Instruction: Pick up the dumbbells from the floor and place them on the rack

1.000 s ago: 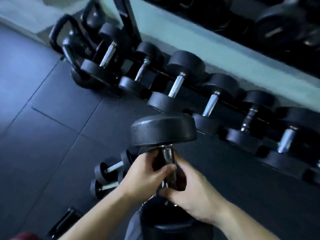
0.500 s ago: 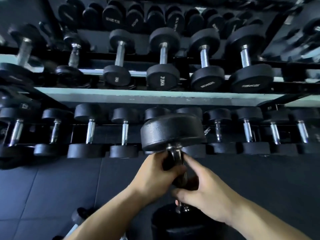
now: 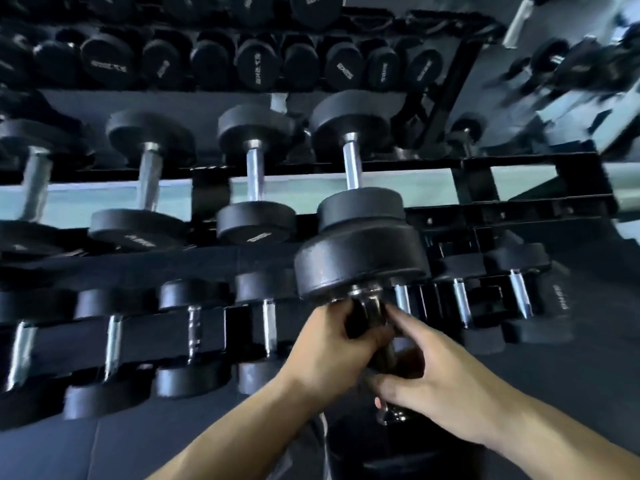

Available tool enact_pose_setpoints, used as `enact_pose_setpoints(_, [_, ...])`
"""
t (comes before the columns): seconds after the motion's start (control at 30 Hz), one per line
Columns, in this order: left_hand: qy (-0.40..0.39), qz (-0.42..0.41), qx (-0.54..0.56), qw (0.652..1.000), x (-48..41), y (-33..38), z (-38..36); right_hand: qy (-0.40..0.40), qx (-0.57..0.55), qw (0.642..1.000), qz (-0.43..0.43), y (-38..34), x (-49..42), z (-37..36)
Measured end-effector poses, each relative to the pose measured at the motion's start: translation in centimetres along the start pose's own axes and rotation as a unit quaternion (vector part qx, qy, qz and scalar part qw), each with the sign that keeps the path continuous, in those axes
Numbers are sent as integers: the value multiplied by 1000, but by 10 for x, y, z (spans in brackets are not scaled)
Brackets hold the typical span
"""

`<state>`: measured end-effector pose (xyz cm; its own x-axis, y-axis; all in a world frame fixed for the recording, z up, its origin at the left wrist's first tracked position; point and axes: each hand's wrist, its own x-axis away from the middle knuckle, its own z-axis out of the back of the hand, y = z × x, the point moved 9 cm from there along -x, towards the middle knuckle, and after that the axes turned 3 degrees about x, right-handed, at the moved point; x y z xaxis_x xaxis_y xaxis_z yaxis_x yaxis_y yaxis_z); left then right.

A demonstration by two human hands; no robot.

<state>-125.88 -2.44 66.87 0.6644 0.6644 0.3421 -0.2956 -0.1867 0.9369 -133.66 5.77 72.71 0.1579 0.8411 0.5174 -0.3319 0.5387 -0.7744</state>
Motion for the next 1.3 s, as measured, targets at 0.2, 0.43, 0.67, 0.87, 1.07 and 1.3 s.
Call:
enact_pose_setpoints(0.2, [-34,-22,-32,999,-101,57,-68,47,17,999,-4,19,-33,119])
enact_pose_setpoints(0.43, [-13,-26,-16,999,-209,98,-116,56,44,997,33,39,-94,228])
enact_pose_setpoints(0.67, [71,11,29,997,-298,104,-139,18,73,994,74,72,-176,305])
enact_pose_setpoints(0.87, [108,46,3,993,-365,94,-148,-2,80,993,92,98,-241,345])
enact_pose_setpoints(1.07, [121,65,-11,990,-412,84,-144,-3,73,993,88,118,-289,362])
enact_pose_setpoints(1.3, [97,105,-29,989,-432,71,-136,-12,34,996,84,117,-308,358])
